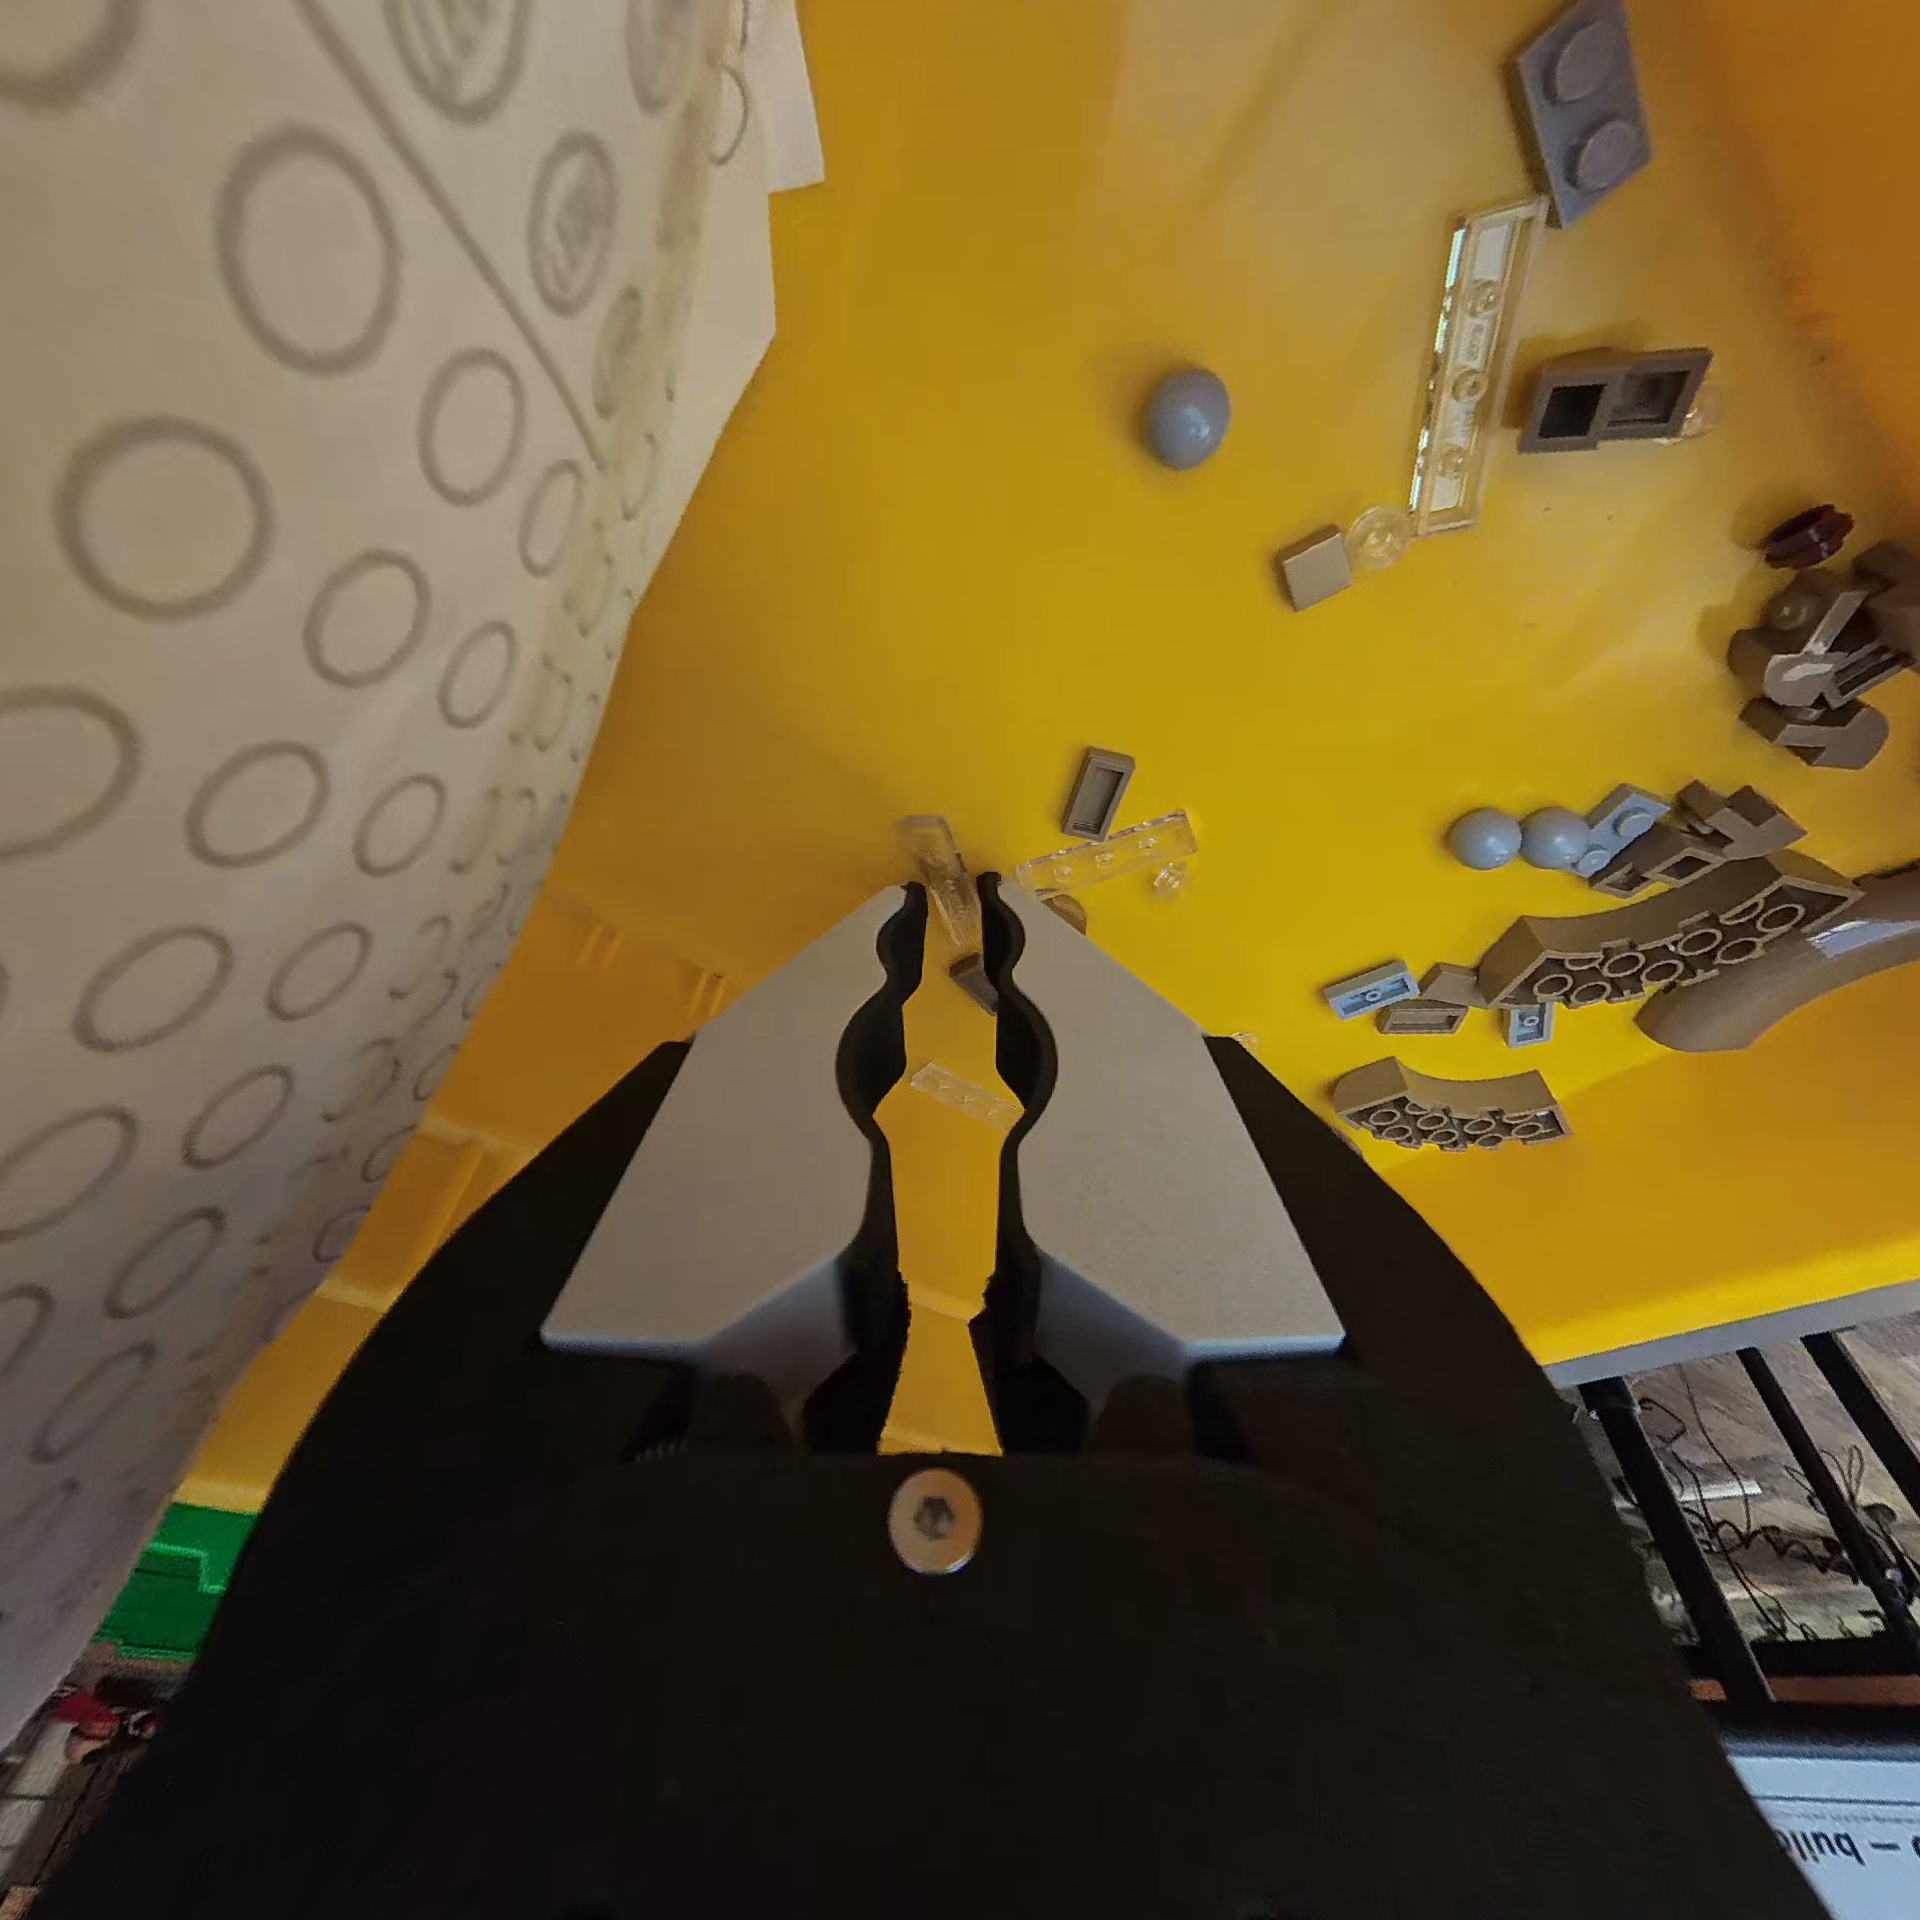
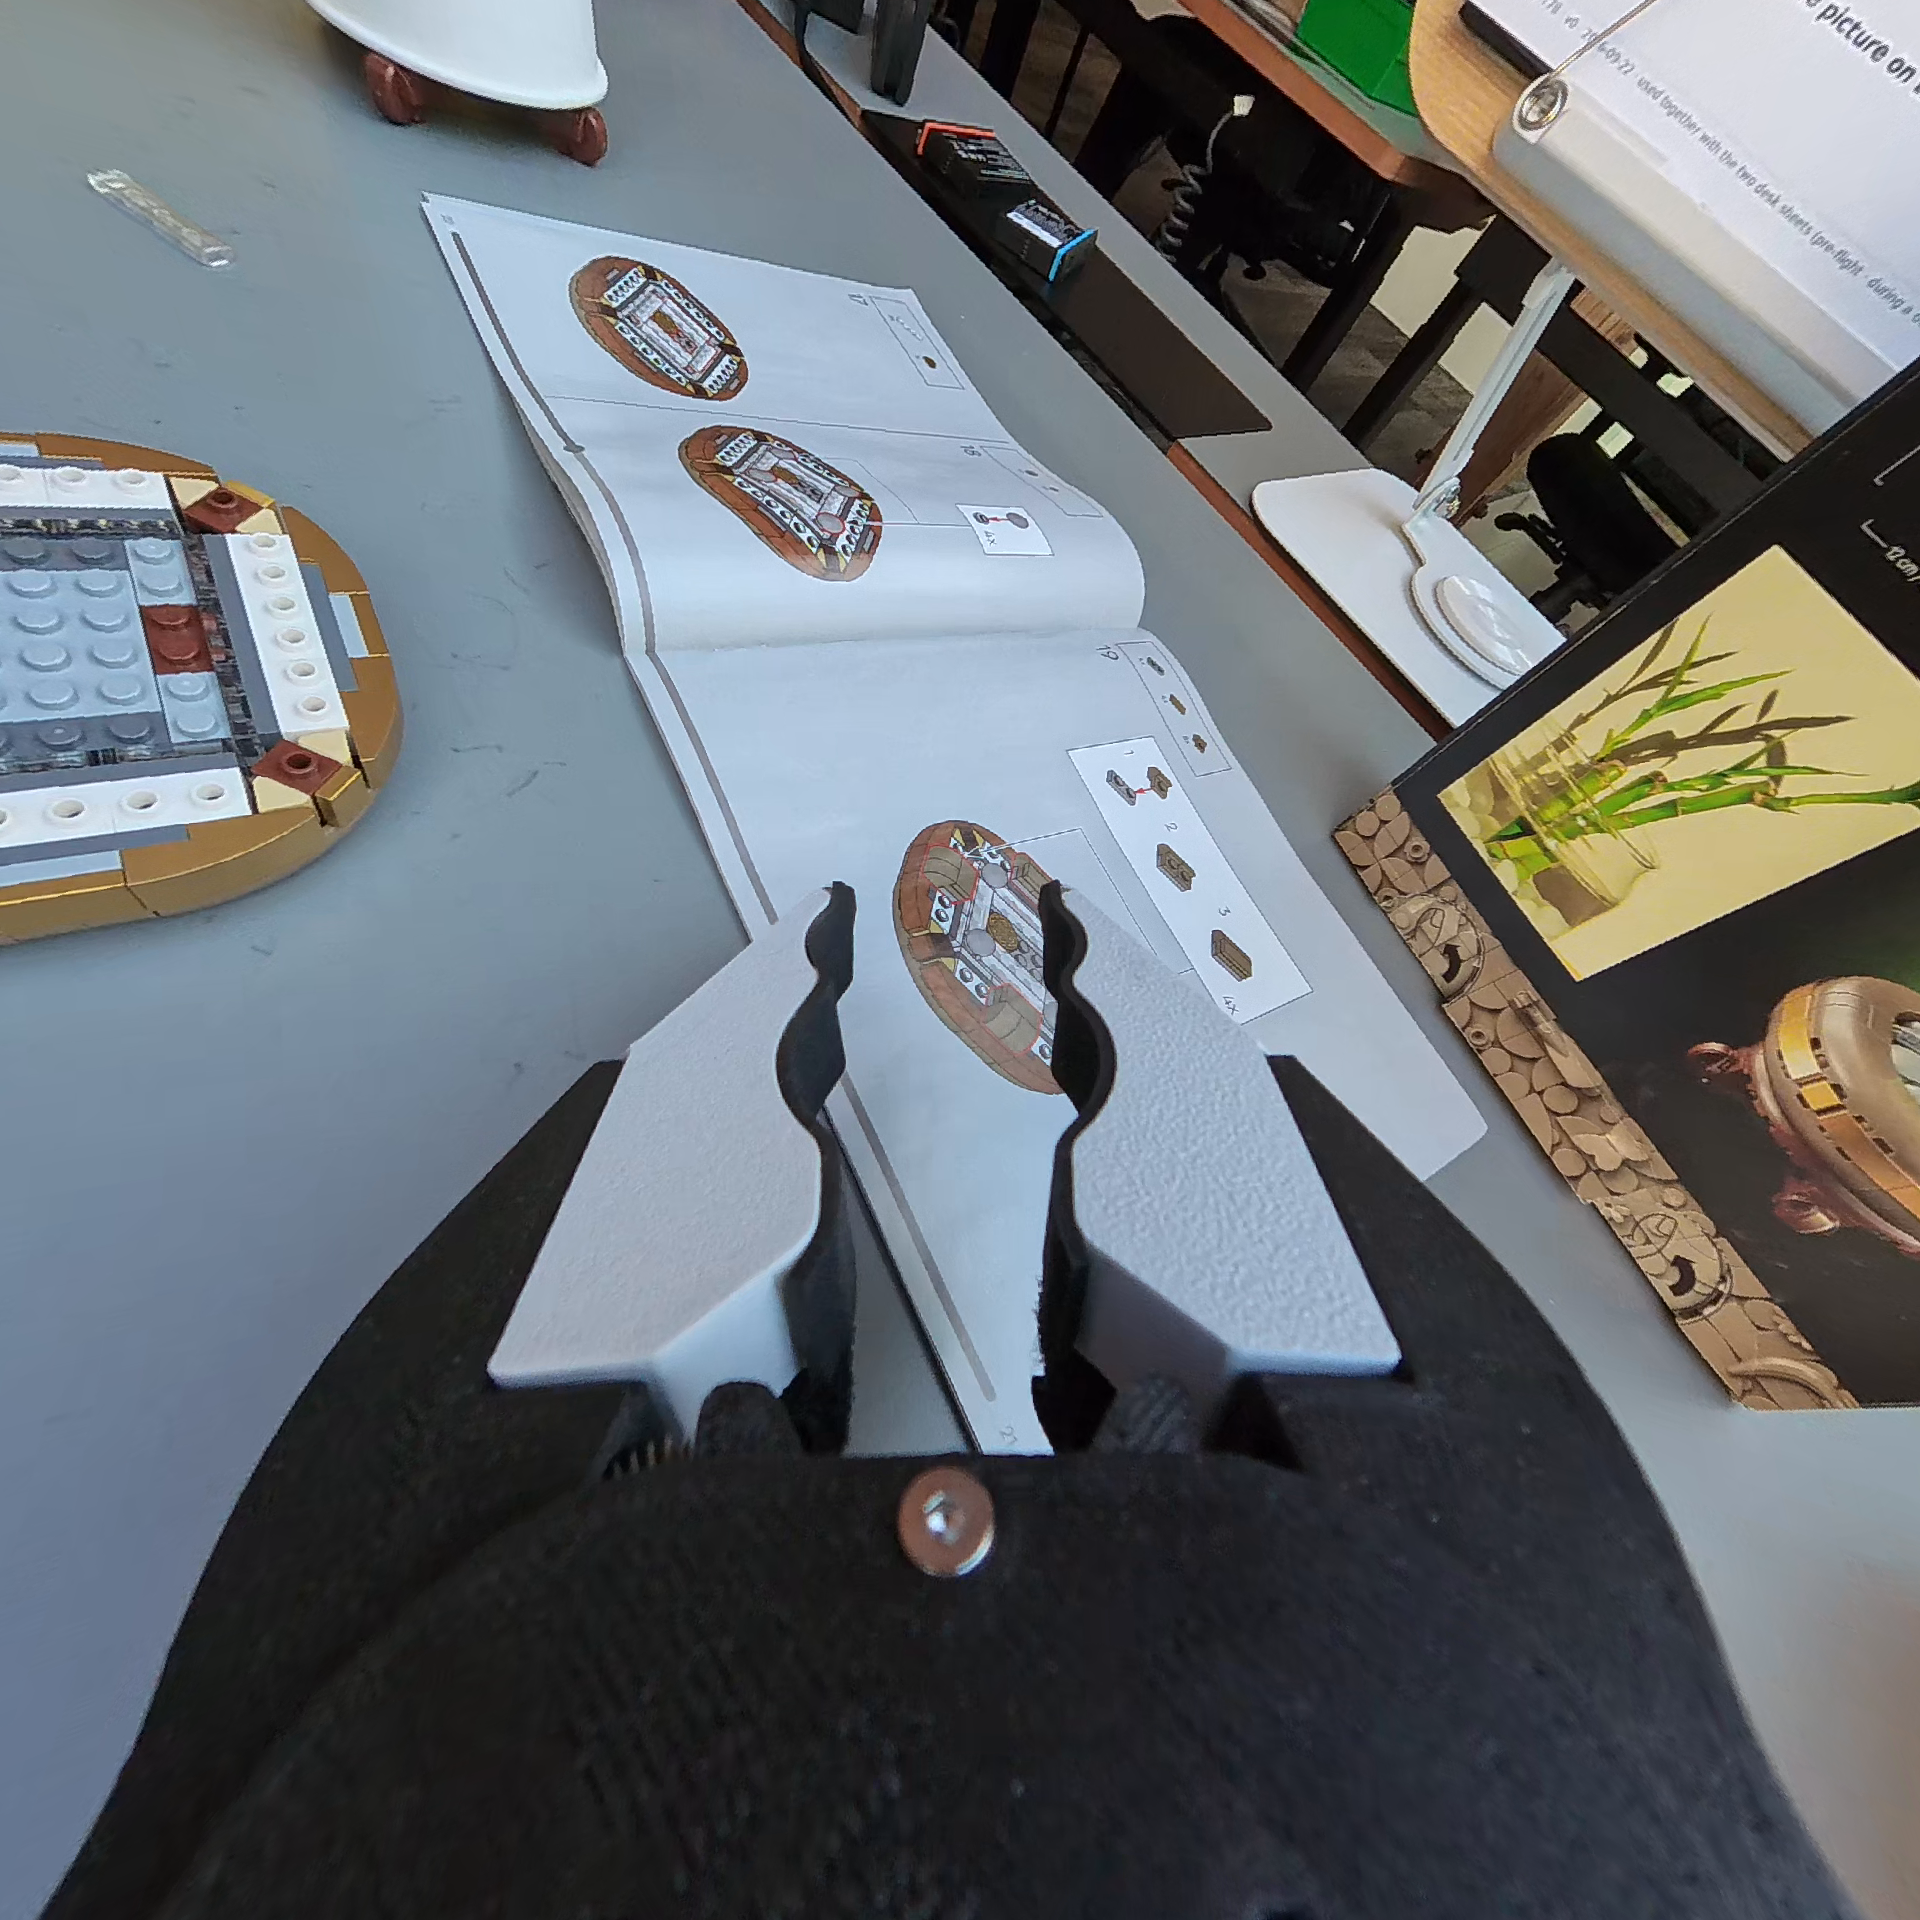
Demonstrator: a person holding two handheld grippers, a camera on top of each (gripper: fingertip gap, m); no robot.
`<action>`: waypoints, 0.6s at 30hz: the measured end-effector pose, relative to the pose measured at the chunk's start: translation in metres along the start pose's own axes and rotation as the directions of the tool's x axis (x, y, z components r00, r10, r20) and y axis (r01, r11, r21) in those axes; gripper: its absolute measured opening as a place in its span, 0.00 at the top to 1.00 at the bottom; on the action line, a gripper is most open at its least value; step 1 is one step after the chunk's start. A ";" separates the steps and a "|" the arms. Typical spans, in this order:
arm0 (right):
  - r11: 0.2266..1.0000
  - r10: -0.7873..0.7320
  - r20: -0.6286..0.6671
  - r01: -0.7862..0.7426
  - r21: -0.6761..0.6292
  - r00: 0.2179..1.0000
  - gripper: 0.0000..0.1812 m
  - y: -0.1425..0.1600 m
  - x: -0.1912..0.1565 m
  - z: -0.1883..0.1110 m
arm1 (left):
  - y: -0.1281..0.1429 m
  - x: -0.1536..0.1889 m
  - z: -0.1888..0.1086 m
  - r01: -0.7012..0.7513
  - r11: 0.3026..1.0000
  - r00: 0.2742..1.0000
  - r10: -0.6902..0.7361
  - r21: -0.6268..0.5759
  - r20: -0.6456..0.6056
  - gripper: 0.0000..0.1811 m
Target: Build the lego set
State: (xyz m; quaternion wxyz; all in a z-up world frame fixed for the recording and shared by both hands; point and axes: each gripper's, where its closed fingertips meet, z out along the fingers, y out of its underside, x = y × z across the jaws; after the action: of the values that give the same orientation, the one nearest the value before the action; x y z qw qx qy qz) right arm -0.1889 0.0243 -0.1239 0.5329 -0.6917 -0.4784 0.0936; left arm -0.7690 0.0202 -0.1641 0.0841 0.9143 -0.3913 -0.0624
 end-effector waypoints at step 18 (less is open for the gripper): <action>1.000 -0.001 0.030 0.000 0.014 1.000 0.80 -0.003 -0.005 -0.001 | 0.003 -0.008 -0.046 0.033 0.983 0.977 -0.070 0.180 0.201 0.97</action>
State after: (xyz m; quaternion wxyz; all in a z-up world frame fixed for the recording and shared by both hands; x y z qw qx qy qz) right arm -0.1927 0.0200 -0.1229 0.5305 -0.6864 -0.4857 0.1071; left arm -0.7680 0.0286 -0.1185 -0.0396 0.9166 -0.3779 -0.1244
